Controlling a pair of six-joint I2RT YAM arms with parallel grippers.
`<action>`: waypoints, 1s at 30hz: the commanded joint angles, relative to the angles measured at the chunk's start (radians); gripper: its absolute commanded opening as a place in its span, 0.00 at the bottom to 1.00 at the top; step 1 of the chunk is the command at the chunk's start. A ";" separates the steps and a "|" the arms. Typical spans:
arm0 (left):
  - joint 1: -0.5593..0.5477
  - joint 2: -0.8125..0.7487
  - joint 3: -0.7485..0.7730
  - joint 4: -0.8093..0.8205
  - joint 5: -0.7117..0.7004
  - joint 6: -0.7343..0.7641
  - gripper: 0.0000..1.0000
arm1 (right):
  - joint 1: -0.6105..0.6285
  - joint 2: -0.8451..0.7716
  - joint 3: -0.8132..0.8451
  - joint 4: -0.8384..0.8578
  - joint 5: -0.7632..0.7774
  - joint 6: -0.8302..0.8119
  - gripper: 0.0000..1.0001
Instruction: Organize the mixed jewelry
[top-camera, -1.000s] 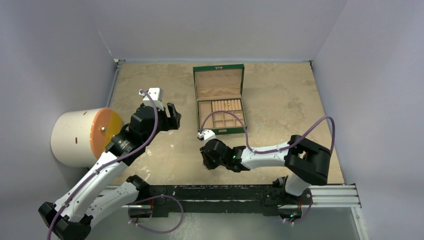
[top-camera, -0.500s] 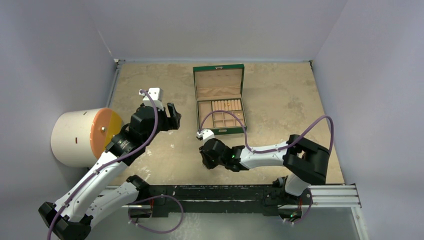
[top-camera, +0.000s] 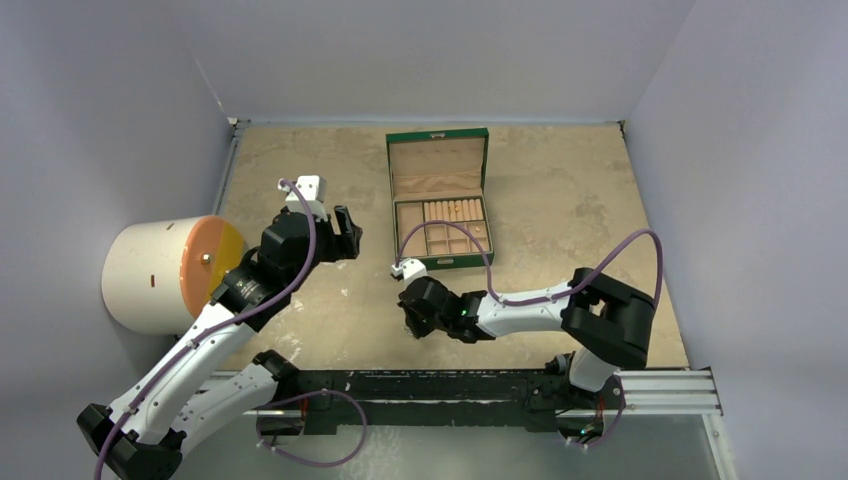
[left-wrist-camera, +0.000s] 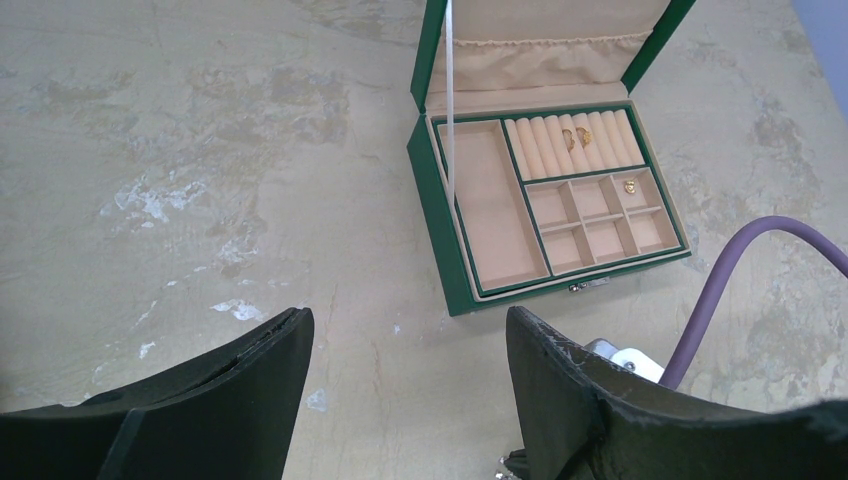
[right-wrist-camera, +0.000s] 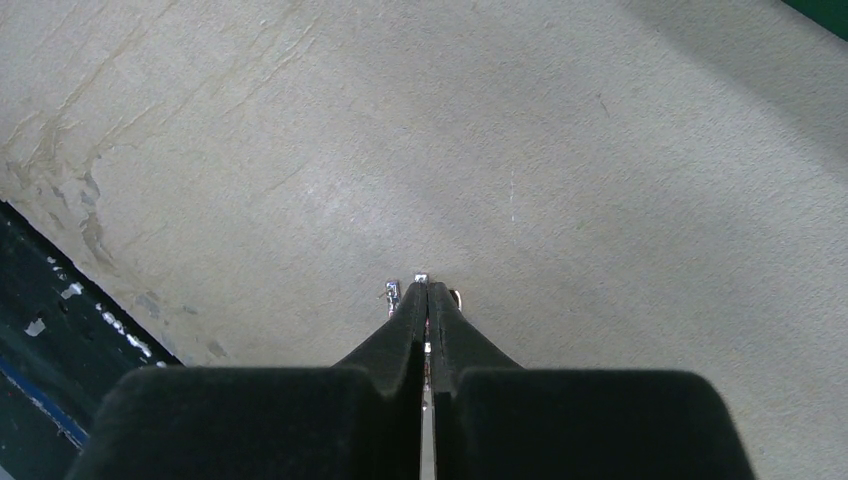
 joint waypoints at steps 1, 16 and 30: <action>0.008 -0.008 0.003 0.025 -0.005 0.015 0.70 | 0.006 -0.034 0.016 0.027 0.031 0.002 0.00; 0.009 -0.010 0.002 0.026 -0.003 0.014 0.70 | -0.020 -0.206 -0.022 -0.055 0.184 -0.007 0.00; 0.008 -0.011 0.003 0.026 -0.003 0.014 0.70 | -0.285 -0.285 0.022 -0.043 0.246 -0.141 0.00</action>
